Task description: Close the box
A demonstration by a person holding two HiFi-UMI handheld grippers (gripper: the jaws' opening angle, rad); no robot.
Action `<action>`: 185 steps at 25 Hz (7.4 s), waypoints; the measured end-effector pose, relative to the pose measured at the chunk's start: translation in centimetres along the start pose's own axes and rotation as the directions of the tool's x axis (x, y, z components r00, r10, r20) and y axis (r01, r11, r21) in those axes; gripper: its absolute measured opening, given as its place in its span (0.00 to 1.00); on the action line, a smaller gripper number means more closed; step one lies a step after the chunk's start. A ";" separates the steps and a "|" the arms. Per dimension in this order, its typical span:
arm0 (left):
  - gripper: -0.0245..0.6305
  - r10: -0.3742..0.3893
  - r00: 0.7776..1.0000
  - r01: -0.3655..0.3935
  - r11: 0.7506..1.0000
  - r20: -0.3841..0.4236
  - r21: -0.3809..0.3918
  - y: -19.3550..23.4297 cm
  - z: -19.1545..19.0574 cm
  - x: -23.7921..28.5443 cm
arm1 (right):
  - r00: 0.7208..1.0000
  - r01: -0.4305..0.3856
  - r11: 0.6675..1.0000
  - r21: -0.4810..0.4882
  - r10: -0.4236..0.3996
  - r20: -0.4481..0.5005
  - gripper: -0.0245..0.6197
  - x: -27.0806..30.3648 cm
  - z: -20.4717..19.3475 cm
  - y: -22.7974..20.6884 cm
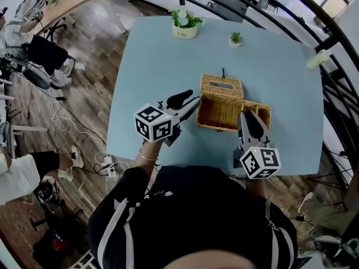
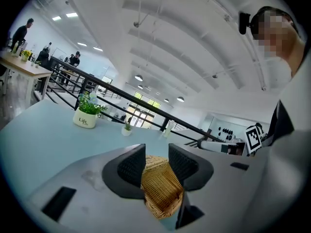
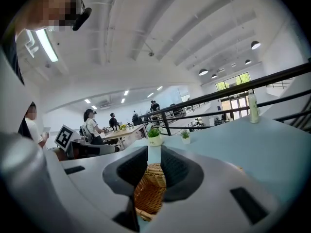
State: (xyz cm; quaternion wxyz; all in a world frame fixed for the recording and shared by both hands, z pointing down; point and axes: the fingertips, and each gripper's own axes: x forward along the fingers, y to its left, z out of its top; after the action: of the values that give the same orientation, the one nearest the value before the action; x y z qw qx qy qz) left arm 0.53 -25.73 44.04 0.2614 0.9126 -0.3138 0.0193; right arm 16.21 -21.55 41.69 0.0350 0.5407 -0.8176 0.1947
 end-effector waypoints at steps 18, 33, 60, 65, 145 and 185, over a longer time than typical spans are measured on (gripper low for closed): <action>0.27 0.041 0.991 -0.072 0.966 -0.128 -0.248 7.9 -3.5 5.2 | 0.987 -0.031 0.998 0.046 0.038 -0.159 0.19 4.4 -3.8 -3.3; 0.30 -0.031 0.987 -0.050 0.868 -0.156 -0.493 11.0 -6.3 8.6 | 0.974 0.017 0.997 0.079 0.001 -0.225 0.19 7.0 -5.8 -6.9; 0.26 -0.066 0.997 0.030 0.798 -0.037 -0.602 11.0 -5.1 10.7 | 0.968 0.004 0.998 0.058 0.011 -0.253 0.20 7.6 -6.3 -6.9; 0.25 -0.074 0.997 0.069 0.823 0.015 -0.564 10.4 -3.3 10.5 | 0.971 0.008 0.998 0.070 0.009 -0.238 0.20 7.5 -6.1 -7.0; 0.20 0.029 0.985 -0.058 0.984 0.172 0.167 2.2 -1.2 3.8 | 0.975 -0.221 0.958 -0.185 0.217 -0.040 0.14 5.2 1.0 -4.5; 0.24 -0.035 0.997 0.020 0.980 0.071 0.198 -2.3 -6.7 -1.1 | 0.992 -0.059 0.992 -0.108 0.046 -0.118 0.15 -1.8 -5.0 -2.0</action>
State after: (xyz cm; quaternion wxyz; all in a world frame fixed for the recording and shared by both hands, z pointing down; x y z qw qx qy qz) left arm 1.84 -20.28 48.52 0.1583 0.9383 -0.3071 0.0130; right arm 17.97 -18.92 46.38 0.1069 0.5041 -0.8378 0.1805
